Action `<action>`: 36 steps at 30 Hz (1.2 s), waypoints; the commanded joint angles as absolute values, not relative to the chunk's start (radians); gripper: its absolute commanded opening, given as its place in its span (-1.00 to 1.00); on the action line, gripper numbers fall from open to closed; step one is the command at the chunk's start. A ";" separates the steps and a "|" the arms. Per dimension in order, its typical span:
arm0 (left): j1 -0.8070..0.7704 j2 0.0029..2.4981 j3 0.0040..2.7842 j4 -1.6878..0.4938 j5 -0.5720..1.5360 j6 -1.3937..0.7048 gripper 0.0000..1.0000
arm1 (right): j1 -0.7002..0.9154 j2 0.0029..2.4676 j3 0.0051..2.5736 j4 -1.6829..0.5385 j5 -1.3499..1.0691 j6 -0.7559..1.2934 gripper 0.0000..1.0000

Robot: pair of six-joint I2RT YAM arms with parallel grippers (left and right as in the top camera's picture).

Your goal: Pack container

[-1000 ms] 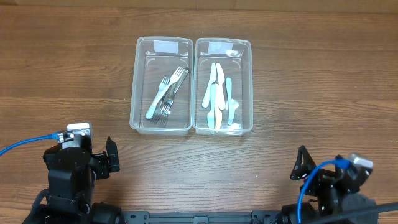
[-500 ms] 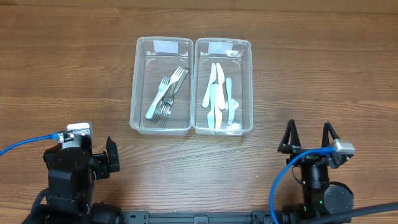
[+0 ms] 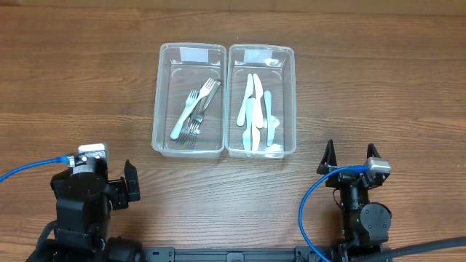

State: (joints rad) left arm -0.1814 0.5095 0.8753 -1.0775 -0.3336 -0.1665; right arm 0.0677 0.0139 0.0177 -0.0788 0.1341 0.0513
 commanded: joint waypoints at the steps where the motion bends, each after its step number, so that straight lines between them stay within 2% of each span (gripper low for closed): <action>1: -0.178 0.503 0.870 -1.074 -0.347 -0.184 1.00 | 0.066 0.003 0.008 -0.071 0.129 0.044 1.00; 28: -0.169 0.497 0.870 -1.082 -0.346 -0.184 1.00 | 0.066 0.003 0.008 -0.071 0.129 0.044 1.00; 33: -0.093 0.417 0.855 -1.099 -0.241 -0.146 1.00 | 0.066 0.003 0.008 -0.070 0.129 0.044 1.00; 36: -0.065 0.305 0.775 -1.024 -0.159 -0.072 1.00 | 0.066 0.003 0.008 -0.070 0.129 0.044 1.00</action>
State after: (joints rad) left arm -0.0940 0.4137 0.8513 -1.0721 -0.2710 -0.1505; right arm 0.0677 0.0139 0.0177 -0.0784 0.1341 0.0513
